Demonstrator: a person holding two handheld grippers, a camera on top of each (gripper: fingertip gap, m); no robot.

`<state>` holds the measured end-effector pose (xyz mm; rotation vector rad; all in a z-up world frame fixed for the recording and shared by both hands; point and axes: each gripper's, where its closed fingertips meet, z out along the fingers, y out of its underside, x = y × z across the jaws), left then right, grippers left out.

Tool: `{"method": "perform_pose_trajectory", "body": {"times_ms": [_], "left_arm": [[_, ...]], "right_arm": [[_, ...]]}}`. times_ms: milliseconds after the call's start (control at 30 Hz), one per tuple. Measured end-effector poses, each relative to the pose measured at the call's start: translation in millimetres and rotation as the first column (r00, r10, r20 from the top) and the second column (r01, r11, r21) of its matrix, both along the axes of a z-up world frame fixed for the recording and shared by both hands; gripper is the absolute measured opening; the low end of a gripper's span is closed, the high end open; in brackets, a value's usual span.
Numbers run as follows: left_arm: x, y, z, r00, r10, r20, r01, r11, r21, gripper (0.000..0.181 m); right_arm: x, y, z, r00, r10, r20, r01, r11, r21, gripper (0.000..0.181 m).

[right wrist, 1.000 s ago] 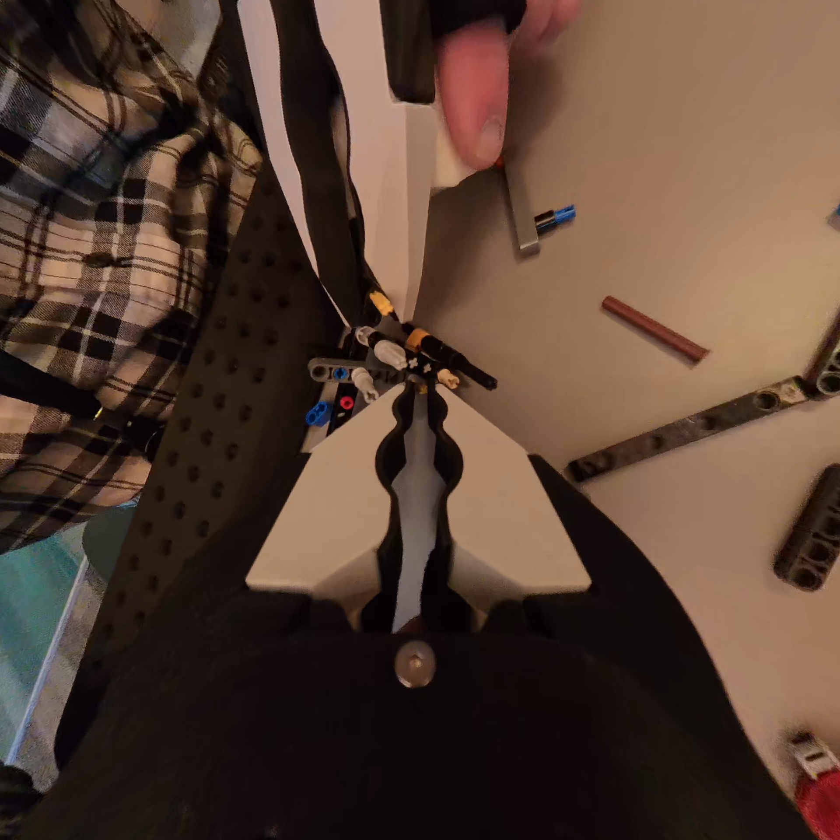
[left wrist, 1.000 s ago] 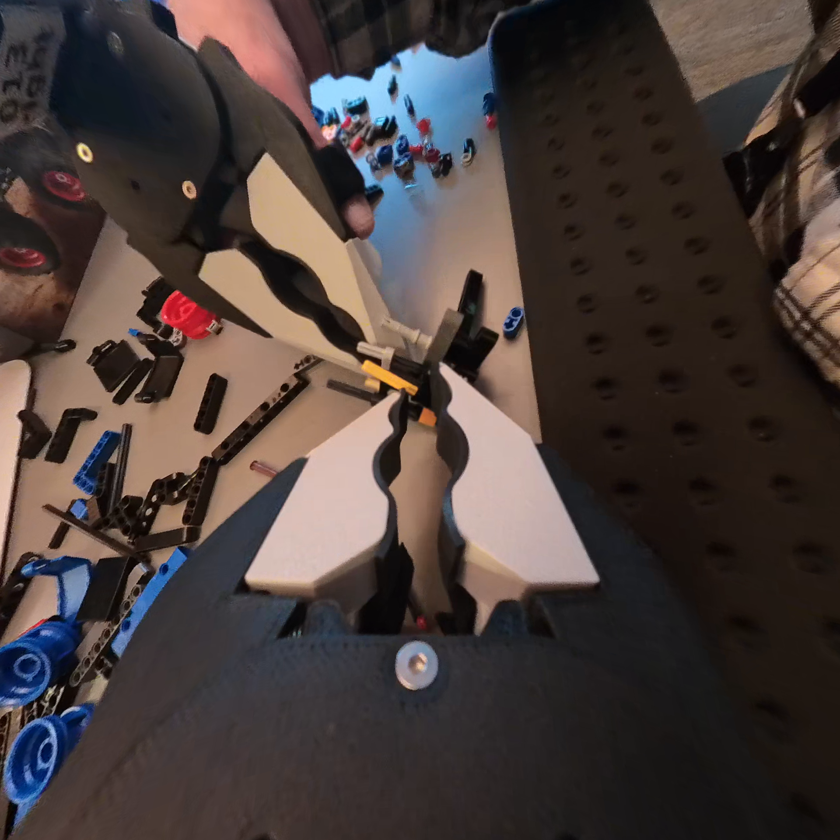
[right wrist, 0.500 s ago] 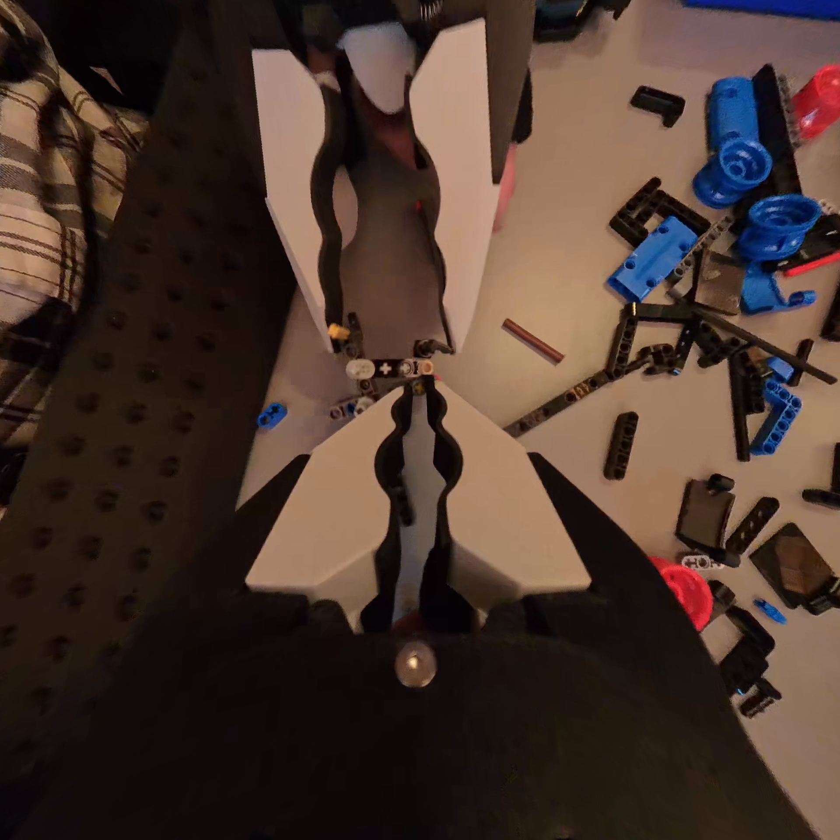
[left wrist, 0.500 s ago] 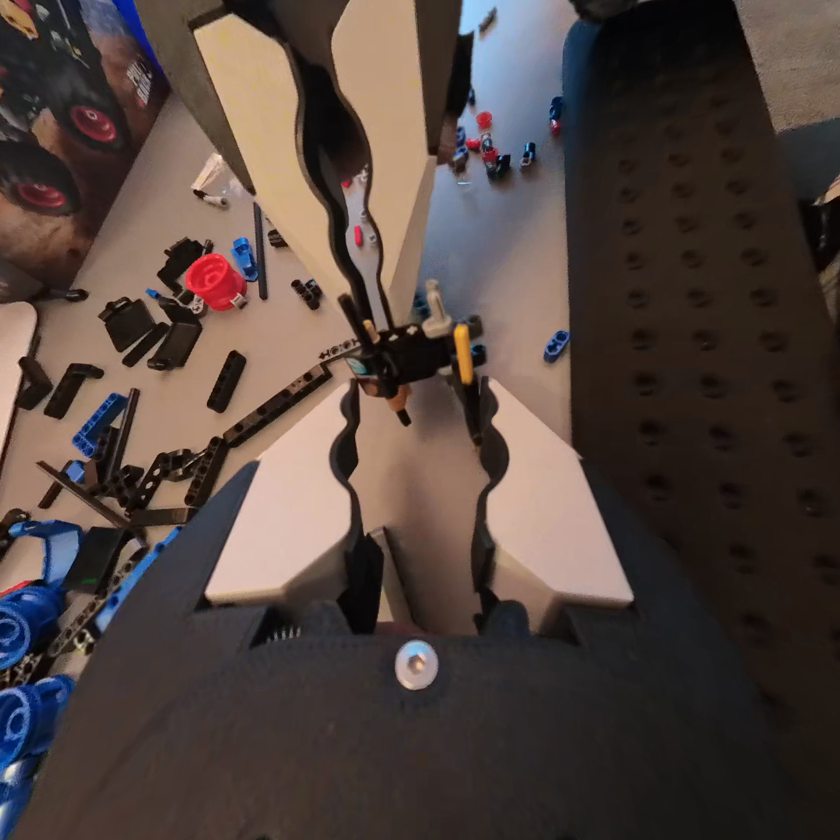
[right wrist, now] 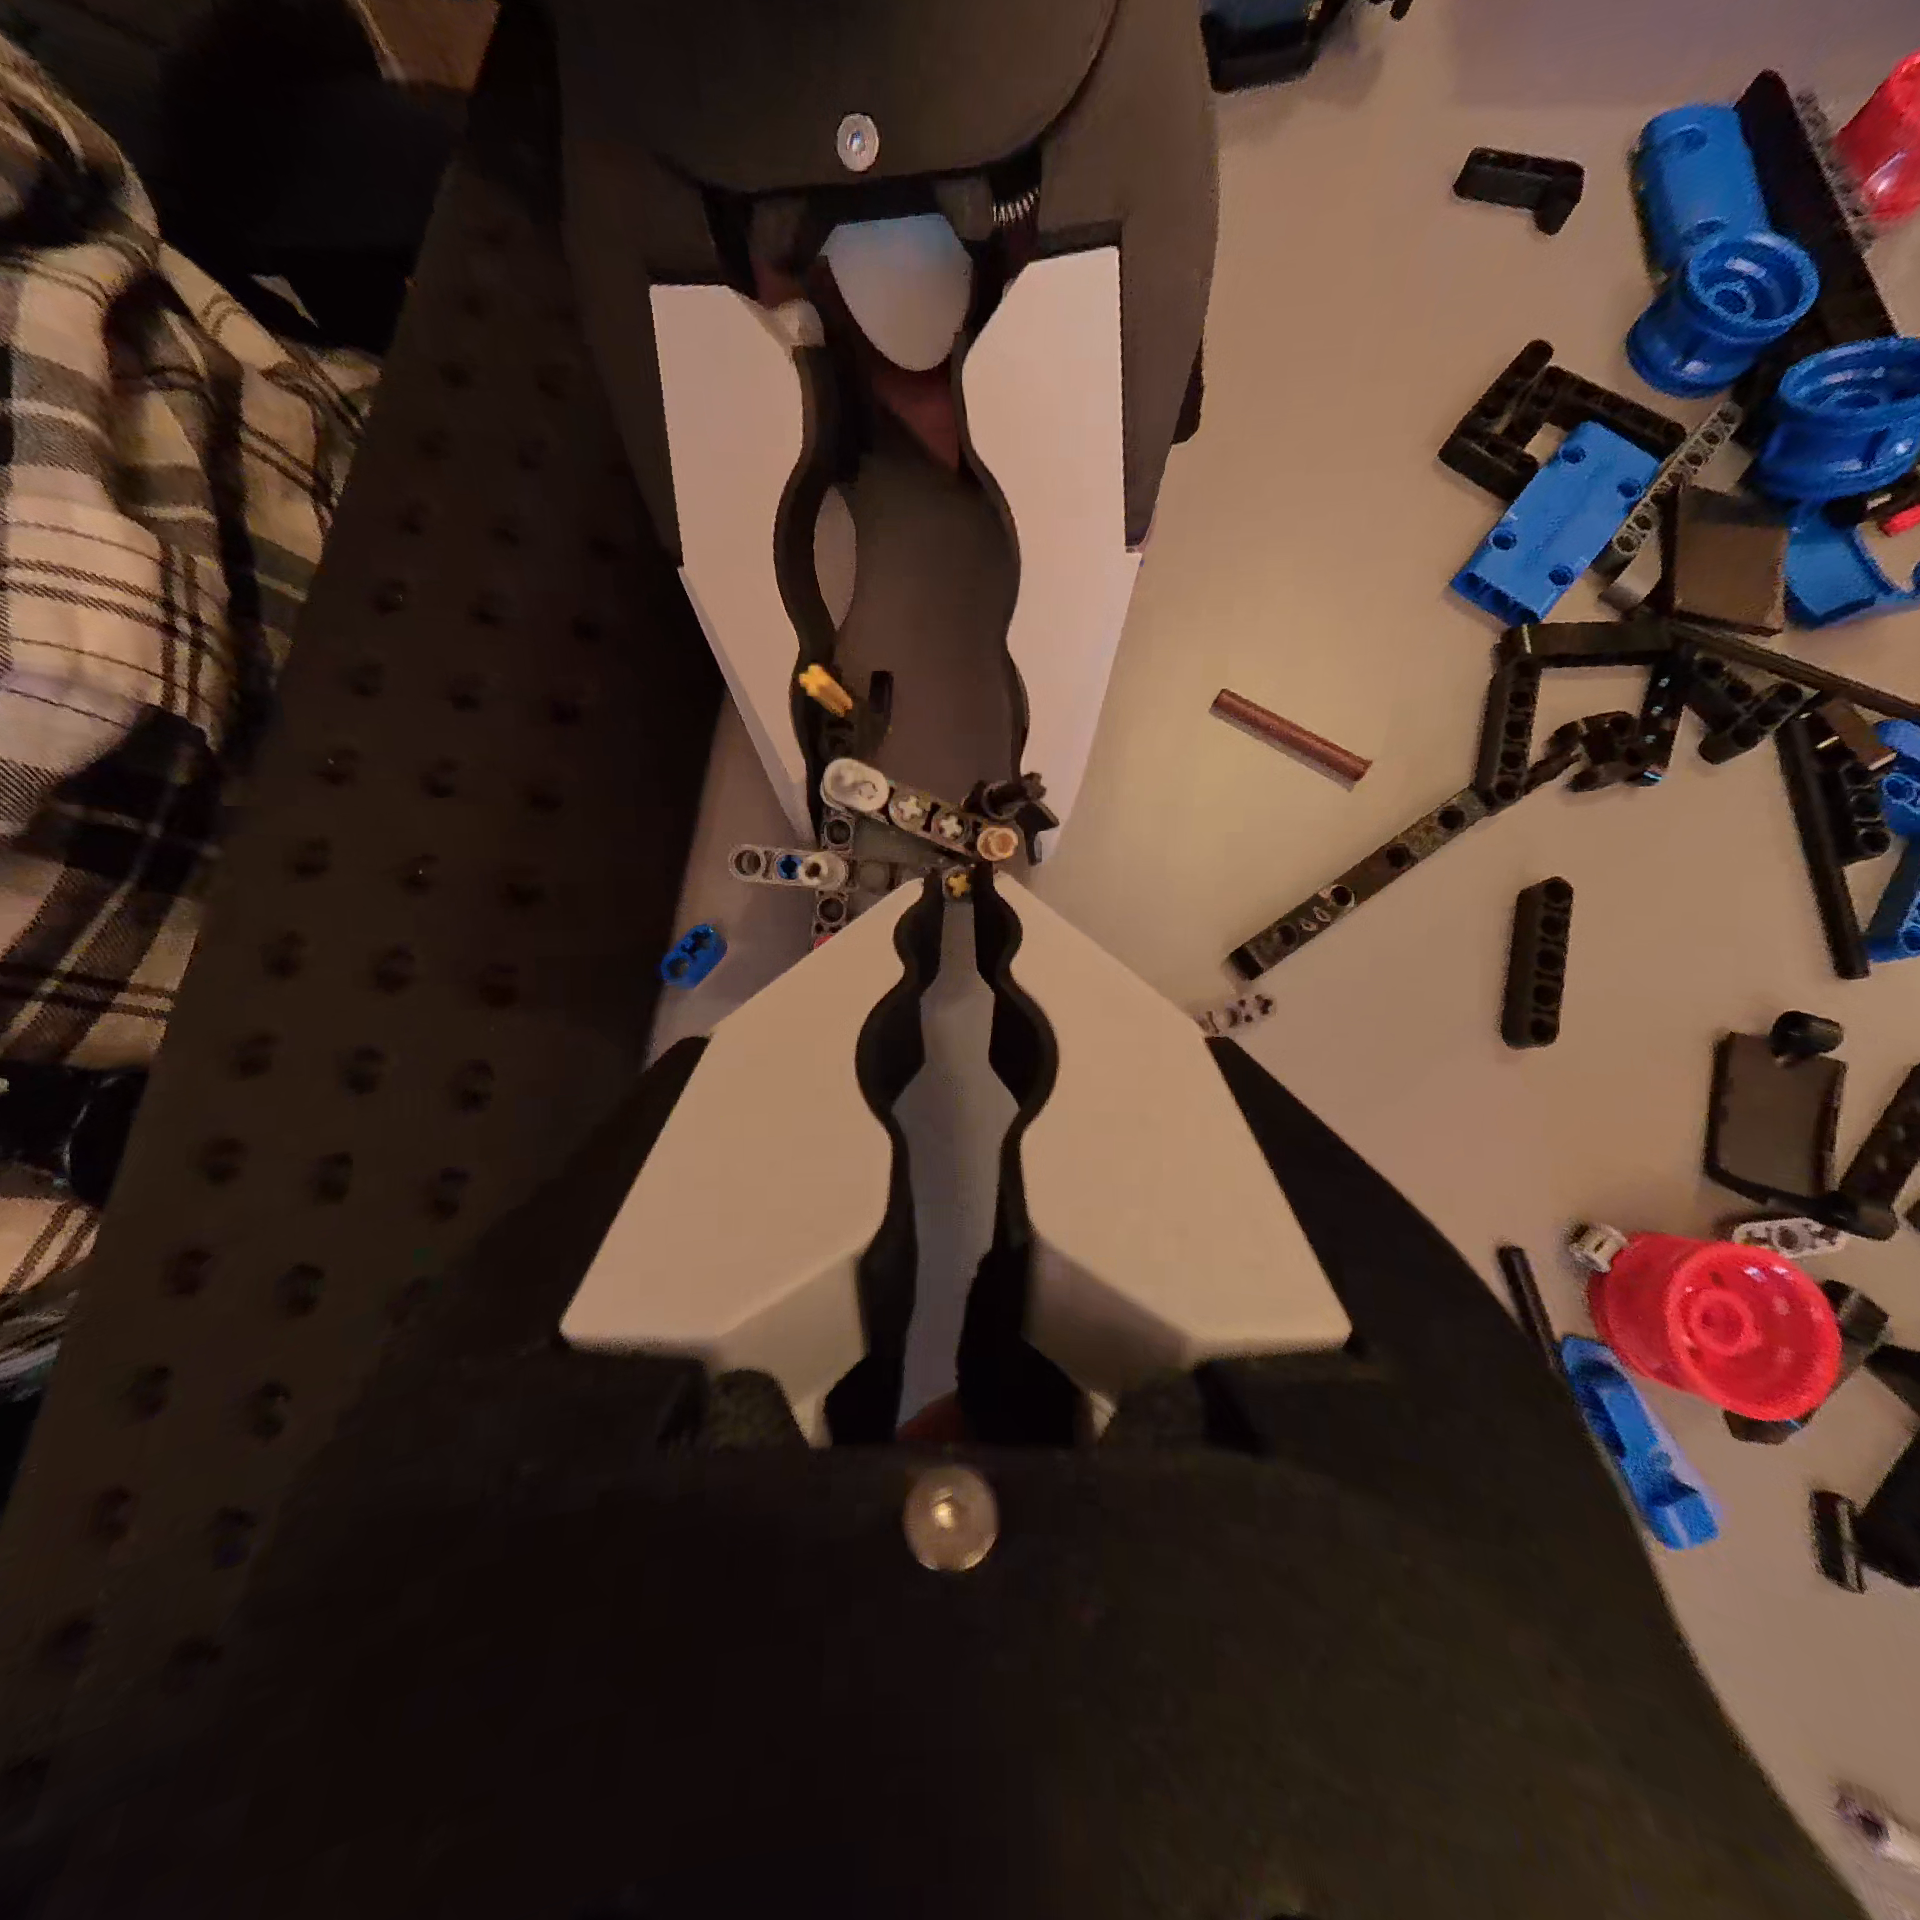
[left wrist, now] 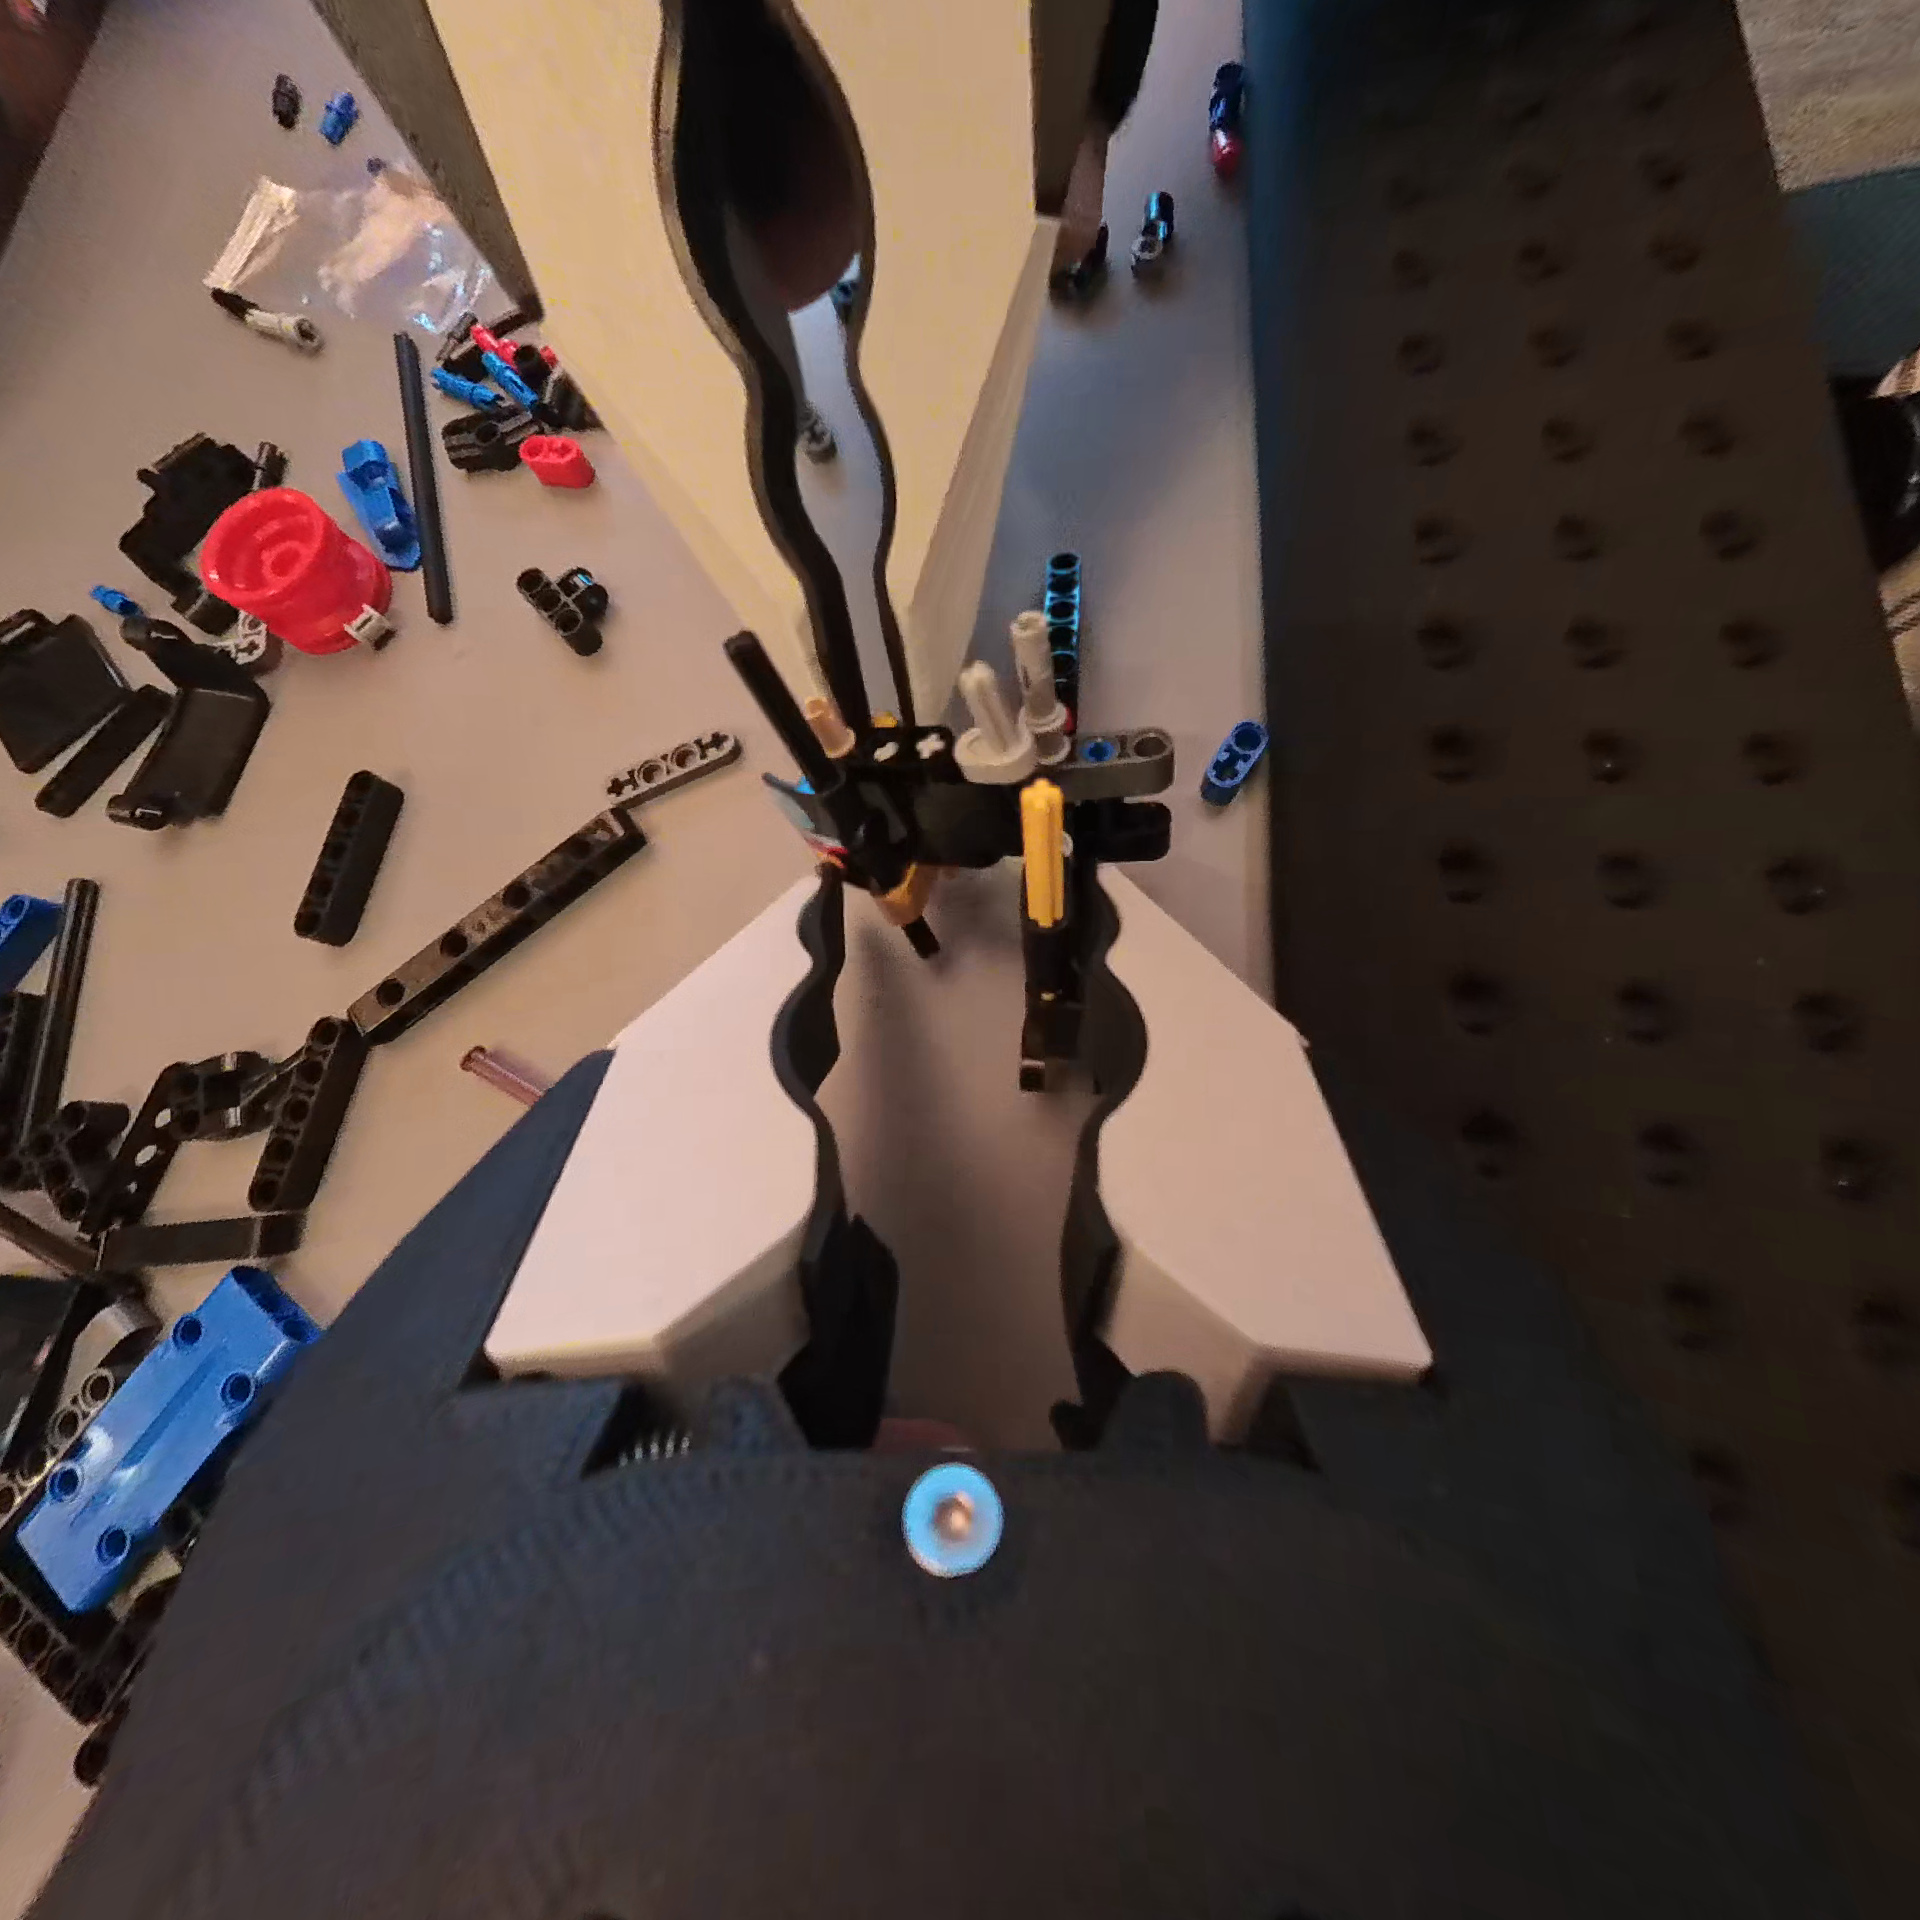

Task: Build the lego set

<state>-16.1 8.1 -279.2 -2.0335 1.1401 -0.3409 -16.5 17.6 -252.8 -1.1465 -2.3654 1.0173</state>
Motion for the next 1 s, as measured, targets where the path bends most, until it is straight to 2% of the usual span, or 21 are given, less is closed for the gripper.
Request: {"method": "perform_pose_trajectory", "body": {"times_ms": [633, 733, 767, 833, 900, 1000], "left_arm": [[0, -3, -3, 0.999, -0.010, 0.032, 0.012, 0.998, -0.062, 0.042], [-3, 2, 1, 1.000, 0.013, 0.017, -0.013, 1.000, -0.010, 0.042], [-3, 3, 2, 1.000, 0.012, 0.002, -0.012, 1.000, 0.002, 0.043], [-5, -1, 3, 1.000, 0.013, -0.014, -0.013, 1.000, 0.008, 0.043], [-9, -4, 5, 0.999, 0.031, -0.014, -0.031, 0.999, 0.021, 0.043], [-13, -5, 15, 0.998, 0.051, 0.022, -0.052, 0.997, 0.057, 0.043]], "right_arm": [[-2, -1, -7, 0.997, 0.032, 0.077, -0.025, 0.996, -0.087, 0.003], [-3, 2, 3, 0.999, 0.004, 0.040, 0.000, 0.994, -0.110, 0.004], [-3, 4, 8, 0.999, -0.009, 0.031, 0.013, 0.992, -0.127, 0.016], [0, 5, 21, 1.000, -0.029, -0.001, 0.029, 0.986, -0.163, 0.021], [5, 7, 20, 0.999, -0.038, 0.006, 0.038, 0.990, -0.138, 0.025], [10, -12, 3, 0.999, 0.009, 0.050, -0.002, 0.991, -0.132, 0.031]]}}
